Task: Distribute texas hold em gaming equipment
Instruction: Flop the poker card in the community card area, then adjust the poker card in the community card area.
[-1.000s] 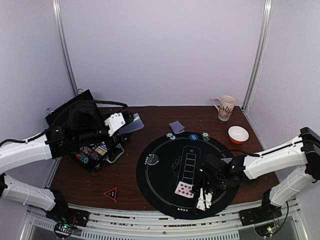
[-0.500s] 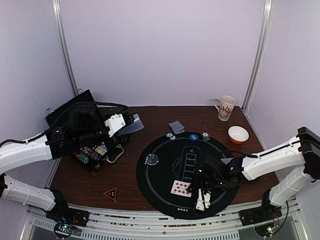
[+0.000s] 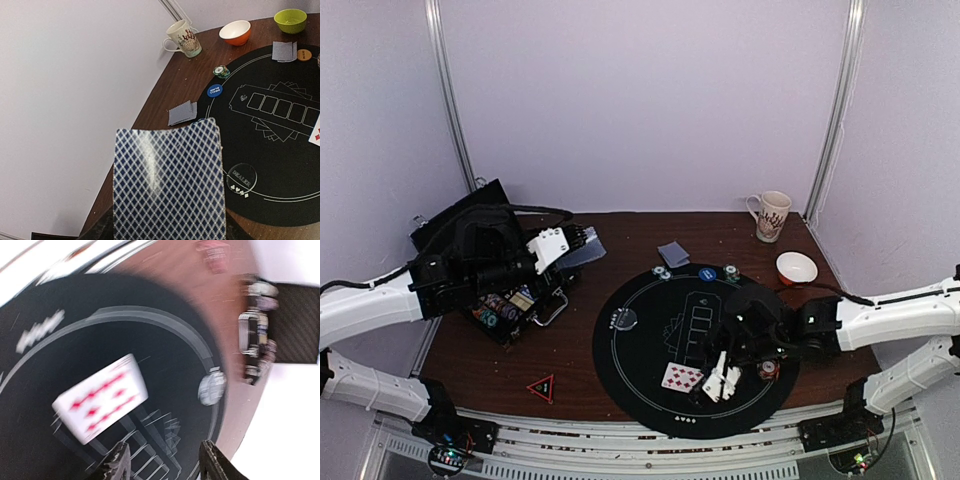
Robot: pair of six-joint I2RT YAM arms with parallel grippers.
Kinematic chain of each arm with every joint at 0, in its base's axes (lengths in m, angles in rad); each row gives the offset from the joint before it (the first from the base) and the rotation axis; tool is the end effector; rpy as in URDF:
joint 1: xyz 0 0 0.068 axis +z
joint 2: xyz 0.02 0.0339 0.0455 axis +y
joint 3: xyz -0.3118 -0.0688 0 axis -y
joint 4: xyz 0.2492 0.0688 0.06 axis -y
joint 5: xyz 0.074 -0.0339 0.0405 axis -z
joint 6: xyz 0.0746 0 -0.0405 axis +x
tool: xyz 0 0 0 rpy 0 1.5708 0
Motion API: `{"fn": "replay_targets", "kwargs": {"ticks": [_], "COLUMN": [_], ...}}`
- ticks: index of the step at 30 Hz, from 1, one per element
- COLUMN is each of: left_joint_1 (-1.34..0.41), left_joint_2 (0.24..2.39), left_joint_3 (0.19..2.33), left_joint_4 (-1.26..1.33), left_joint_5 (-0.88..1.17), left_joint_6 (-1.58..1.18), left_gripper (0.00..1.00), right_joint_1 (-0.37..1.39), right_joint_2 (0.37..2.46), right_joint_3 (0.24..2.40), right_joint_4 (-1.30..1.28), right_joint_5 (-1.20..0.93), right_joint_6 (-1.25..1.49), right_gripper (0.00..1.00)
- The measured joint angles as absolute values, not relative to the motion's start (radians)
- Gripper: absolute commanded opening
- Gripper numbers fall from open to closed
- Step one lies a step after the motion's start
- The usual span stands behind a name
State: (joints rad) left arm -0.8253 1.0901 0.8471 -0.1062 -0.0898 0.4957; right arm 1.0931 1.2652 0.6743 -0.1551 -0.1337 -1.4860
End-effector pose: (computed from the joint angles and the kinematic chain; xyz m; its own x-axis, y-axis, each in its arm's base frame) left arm 0.1891 -0.1949 0.3375 0.1167 0.5719 -0.8120 0.7038 0.5292 0.4739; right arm 0.1177 0.2490 0.2214 0.8954 -0.4184 -0.1523 -0.3893 -0.5693 -0.7241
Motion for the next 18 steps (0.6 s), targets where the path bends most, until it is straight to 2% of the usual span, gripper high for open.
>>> {"fn": "replay_targets", "kwargs": {"ticks": [4, 9, 13, 16, 18], "left_joint_1": [-0.825, -0.825, -0.825, -0.825, -0.825], "left_joint_2": [1.089, 1.089, 1.089, 1.089, 1.089], "left_joint_3": [0.847, 0.847, 0.847, 0.847, 0.847], "left_joint_4": [-0.106, -0.106, -0.107, -0.108, -0.109], "left_joint_5": [-0.09, -0.09, -0.091, -0.092, -0.094], "left_joint_6": [0.495, 0.495, 0.495, 0.491, 0.488], "left_gripper": [0.55, 0.55, 0.55, 0.55, 0.55], "right_joint_1": [1.093, 1.104, 1.125, 1.143, 1.156], "right_joint_2": [1.294, 1.441, 1.596, 1.71, 1.767], "right_joint_3": [0.831, 0.899, 0.959, 1.056, 1.118], "right_joint_4": [-0.084, -0.025, -0.056, -0.109, -0.15], "right_joint_5": [-0.254, -0.327, -0.335, -0.314, -0.284], "right_joint_6": [-1.15, -0.853, -0.709, -0.646, -0.612], "right_gripper": [0.49, 0.47, 0.37, 0.24, 0.2]}}
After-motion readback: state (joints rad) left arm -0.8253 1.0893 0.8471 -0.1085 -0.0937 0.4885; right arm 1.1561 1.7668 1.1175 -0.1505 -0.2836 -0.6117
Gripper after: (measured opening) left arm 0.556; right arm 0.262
